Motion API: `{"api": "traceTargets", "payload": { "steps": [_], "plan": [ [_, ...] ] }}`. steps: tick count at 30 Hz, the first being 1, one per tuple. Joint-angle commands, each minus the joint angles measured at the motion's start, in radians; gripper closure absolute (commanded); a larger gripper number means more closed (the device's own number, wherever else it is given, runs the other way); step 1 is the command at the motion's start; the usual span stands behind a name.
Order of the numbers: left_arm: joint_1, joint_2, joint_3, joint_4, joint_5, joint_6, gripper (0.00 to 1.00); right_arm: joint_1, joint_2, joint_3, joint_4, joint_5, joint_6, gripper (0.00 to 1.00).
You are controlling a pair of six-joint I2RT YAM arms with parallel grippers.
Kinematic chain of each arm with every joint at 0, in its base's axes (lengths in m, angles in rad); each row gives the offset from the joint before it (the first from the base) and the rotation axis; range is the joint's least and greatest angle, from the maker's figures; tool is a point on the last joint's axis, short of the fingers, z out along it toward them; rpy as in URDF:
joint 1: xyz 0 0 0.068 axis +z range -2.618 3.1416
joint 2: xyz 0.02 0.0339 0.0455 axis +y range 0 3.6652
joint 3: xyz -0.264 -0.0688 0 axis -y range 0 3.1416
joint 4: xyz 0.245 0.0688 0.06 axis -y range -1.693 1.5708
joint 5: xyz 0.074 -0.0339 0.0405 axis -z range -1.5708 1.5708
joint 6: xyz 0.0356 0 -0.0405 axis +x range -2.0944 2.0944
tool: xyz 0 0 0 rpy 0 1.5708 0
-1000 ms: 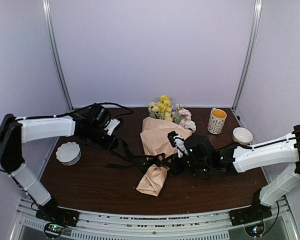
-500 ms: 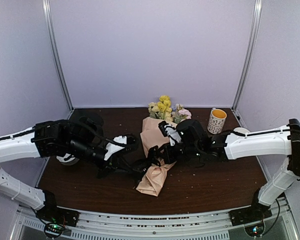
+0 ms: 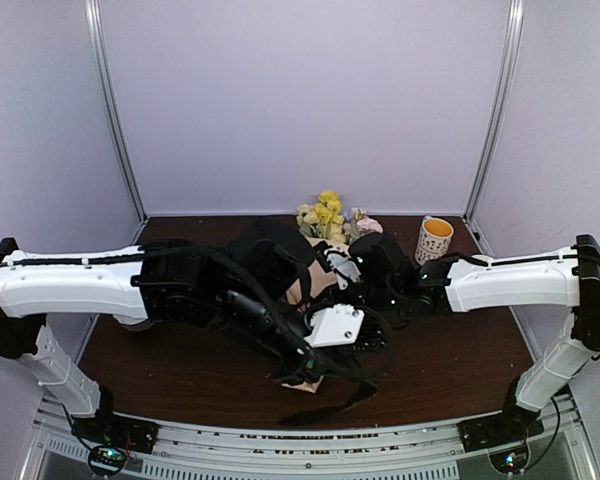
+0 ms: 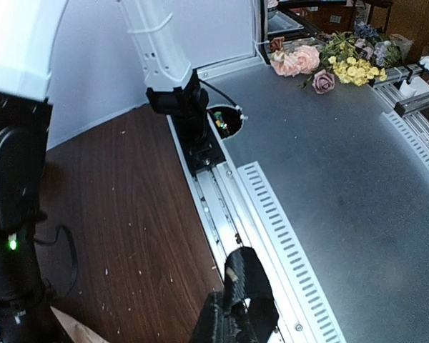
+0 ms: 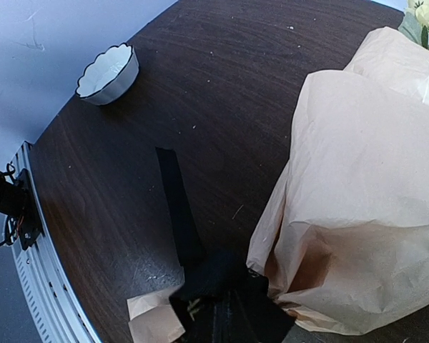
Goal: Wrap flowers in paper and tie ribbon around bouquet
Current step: Cross the half-tied ribbon over the folded bouquet.
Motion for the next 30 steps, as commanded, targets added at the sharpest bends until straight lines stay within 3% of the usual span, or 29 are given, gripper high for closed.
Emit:
{"api": "traceTargets", "payload": {
  "steps": [1,10,11,15,20,22,25,29,30],
  "plan": [
    [-0.031,0.044,0.077,0.082,0.022,0.051,1.0,-0.006,0.004,0.028,-0.028,-0.021,-0.024,1.0],
    [-0.039,0.162,0.117,0.068,-0.053,0.068,1.0,-0.005,-0.013,0.053,-0.071,-0.051,-0.05,1.0],
    [-0.039,0.163,0.097,0.07,-0.077,0.071,0.94,-0.005,-0.017,0.057,-0.075,-0.059,-0.052,1.0],
    [-0.039,0.167,0.032,0.077,-0.221,0.072,0.49,-0.005,-0.034,0.061,-0.074,-0.072,-0.052,1.0],
    [-0.037,0.067,-0.053,0.13,-0.372,0.07,0.22,-0.001,-0.03,0.075,-0.076,-0.085,-0.047,1.0],
    [-0.03,-0.018,-0.138,0.219,-0.419,0.072,0.16,0.002,-0.025,0.08,-0.073,-0.088,-0.038,1.0],
    [0.057,-0.171,-0.303,0.355,-0.414,-0.023,0.16,0.011,-0.022,0.09,-0.052,-0.103,-0.015,1.0],
    [0.267,-0.316,-0.517,0.538,-0.418,-0.274,0.38,0.027,-0.017,0.098,0.007,-0.13,0.043,1.0],
    [0.304,-0.338,-0.56,0.566,-0.428,-0.316,0.39,0.033,-0.014,0.098,0.032,-0.133,0.072,1.0]
  ]
}}
